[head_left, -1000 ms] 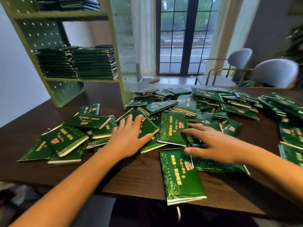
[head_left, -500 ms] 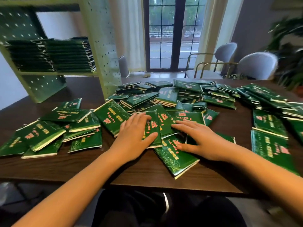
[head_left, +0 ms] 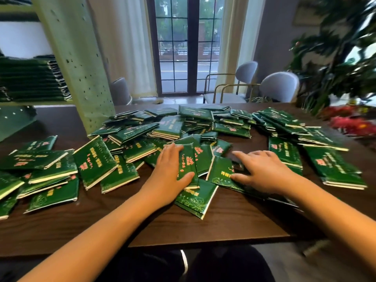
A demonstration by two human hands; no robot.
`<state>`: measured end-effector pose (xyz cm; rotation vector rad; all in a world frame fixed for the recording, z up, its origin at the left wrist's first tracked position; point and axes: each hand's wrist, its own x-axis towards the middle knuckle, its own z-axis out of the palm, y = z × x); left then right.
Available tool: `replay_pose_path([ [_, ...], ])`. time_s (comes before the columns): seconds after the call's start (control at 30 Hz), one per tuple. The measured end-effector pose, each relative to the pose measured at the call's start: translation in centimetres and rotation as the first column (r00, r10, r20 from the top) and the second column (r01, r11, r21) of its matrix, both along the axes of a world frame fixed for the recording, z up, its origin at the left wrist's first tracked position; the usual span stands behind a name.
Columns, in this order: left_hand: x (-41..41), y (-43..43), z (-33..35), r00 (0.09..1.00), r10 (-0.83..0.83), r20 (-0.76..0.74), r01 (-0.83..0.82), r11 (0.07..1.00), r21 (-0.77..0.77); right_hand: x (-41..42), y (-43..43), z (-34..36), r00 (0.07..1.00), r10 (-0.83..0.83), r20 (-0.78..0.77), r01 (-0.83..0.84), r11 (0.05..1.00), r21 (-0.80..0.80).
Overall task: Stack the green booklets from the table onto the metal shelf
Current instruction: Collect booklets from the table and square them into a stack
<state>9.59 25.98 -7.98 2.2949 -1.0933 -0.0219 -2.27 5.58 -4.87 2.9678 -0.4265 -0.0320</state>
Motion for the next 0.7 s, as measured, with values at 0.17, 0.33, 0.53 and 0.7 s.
replay_pose_path([
  [0.17, 0.8, -2.0, 0.4, 0.997, 0.055, -0.062, -0.058, 0.997, -0.050, 0.4, -1.3, 0.9, 0.997, 0.065, 0.035, -0.072, 0.957, 0.280],
  [0.33, 2.1, -3.7, 2.0, 0.980, 0.121, -0.159, -0.132, 0.989, -0.061, 2.4, -2.2, 1.9, 0.977, 0.049, 0.205, -0.123, 0.923, 0.364],
  [0.53, 4.7, -5.1, 3.4, 0.939, 0.190, -0.287, -0.211, 0.976, -0.044, 4.4, -3.8, 2.1, 0.847, -0.136, 0.513, -0.158, 0.858, 0.489],
  [0.7, 6.5, -7.0, 4.0, 0.907, 0.162, -0.388, -0.235, 0.960, -0.150, 5.9, -5.4, 2.5, 0.761, -0.312, 0.569, -0.199, 0.723, 0.662],
])
